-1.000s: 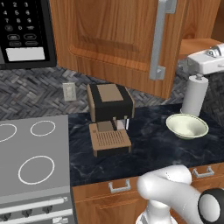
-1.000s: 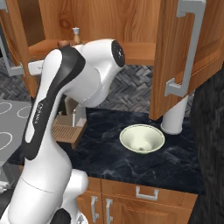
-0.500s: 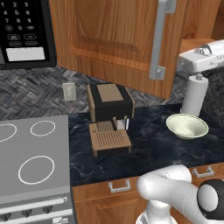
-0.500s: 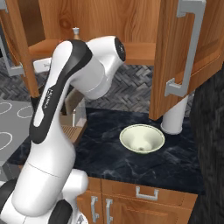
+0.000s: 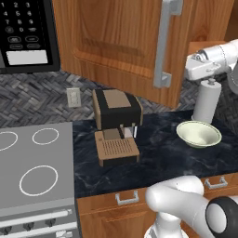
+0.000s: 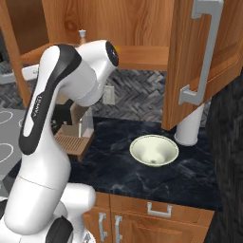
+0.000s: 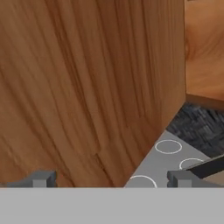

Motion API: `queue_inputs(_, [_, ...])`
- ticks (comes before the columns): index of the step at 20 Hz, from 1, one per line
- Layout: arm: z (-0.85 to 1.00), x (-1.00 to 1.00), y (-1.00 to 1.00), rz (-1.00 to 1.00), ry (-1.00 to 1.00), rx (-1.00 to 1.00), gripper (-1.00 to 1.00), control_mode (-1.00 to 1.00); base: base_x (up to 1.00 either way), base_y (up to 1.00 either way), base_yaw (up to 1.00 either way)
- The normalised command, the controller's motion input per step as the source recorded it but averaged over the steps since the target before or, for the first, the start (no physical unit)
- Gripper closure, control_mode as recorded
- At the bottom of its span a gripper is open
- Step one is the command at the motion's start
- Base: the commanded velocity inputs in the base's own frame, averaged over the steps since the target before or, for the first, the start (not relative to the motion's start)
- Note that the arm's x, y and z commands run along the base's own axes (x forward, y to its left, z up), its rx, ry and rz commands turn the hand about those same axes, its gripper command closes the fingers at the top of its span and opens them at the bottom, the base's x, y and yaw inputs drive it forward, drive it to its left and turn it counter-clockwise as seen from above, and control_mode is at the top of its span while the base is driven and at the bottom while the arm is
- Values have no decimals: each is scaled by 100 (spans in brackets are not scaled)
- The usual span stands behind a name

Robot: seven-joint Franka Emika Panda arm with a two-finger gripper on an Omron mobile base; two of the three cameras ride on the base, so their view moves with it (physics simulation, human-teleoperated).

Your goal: Open the cabinet. Pick the apple and mango from the cabinet and place them into the bowl. Then close the cabinet.

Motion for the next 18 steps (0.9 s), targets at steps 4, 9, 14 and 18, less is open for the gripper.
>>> queue_inputs(4, [0,-12,39,3,0,0,-100,-100,0,0,0])
queue_inputs(9, [0,-25,42,5,0,0,-100,-100,0,0,0])
queue_inputs(14, [0,-20,34,5,0,0,-100,-100,0,0,0])
queue_inputs(18, [0,-21,30,4,0,0,-100,-100,0,0,0])
